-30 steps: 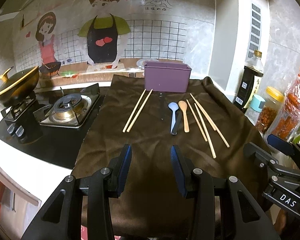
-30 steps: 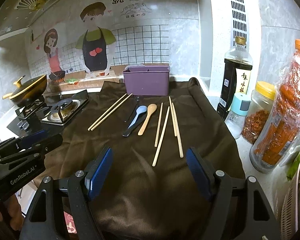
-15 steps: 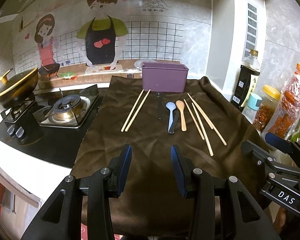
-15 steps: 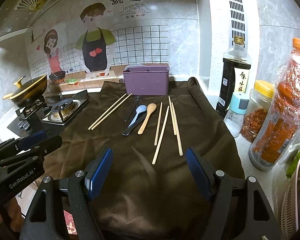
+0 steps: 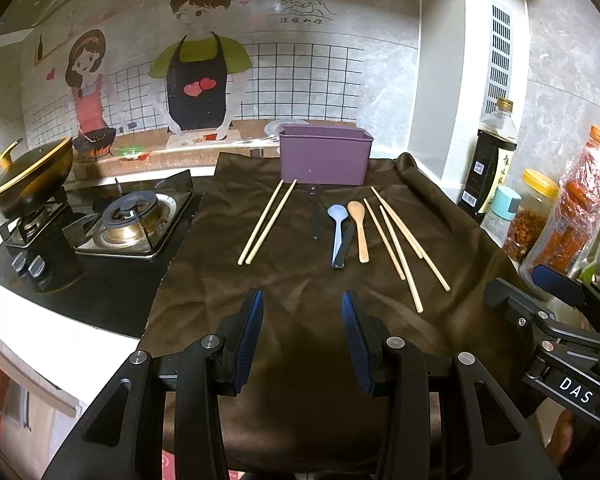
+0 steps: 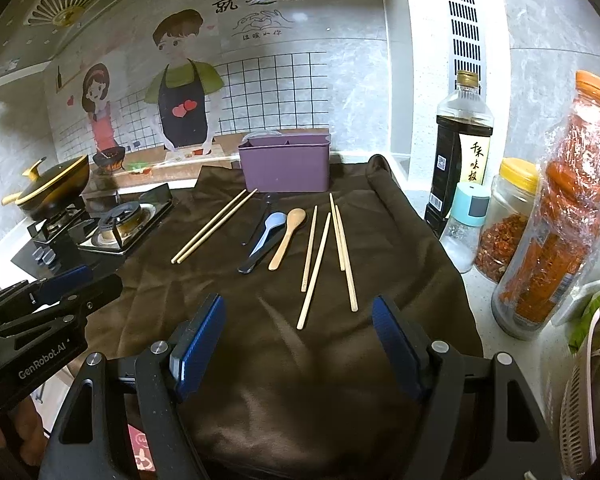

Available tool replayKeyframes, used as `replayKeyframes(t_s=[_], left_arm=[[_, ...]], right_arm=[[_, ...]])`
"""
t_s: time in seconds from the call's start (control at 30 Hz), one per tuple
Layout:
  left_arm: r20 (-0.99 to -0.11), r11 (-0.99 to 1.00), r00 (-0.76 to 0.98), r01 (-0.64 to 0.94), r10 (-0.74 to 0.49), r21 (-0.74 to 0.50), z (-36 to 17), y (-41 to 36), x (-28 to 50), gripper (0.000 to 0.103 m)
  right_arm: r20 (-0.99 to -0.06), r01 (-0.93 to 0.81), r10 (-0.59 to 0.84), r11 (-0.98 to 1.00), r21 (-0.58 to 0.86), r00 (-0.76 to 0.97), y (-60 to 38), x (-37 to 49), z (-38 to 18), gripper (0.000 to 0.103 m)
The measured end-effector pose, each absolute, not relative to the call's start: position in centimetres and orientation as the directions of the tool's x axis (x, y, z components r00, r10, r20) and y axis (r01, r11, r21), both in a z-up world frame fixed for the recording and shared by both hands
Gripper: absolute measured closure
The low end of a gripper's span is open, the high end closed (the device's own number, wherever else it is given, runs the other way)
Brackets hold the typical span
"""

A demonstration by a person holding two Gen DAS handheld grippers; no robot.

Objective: Organize utensils

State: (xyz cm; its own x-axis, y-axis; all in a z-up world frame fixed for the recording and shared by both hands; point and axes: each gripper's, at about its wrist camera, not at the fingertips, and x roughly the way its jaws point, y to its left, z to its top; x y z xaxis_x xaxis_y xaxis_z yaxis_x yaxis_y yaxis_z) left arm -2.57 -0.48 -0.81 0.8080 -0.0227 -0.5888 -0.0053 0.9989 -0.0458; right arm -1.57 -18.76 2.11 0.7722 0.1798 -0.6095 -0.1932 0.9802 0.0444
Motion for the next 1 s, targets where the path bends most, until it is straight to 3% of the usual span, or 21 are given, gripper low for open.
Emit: replayKeyframes(t_s=[1.0], left_arm=[[-0.589,0.999,0.808,-0.005,-0.024,-0.047,-0.84,-0.5,-2.49,0.061]], right_arm=[[-0.611,-0.184,0.171,0.982,0.041,0.773,-19.25,-1.15,1.93,0.029]])
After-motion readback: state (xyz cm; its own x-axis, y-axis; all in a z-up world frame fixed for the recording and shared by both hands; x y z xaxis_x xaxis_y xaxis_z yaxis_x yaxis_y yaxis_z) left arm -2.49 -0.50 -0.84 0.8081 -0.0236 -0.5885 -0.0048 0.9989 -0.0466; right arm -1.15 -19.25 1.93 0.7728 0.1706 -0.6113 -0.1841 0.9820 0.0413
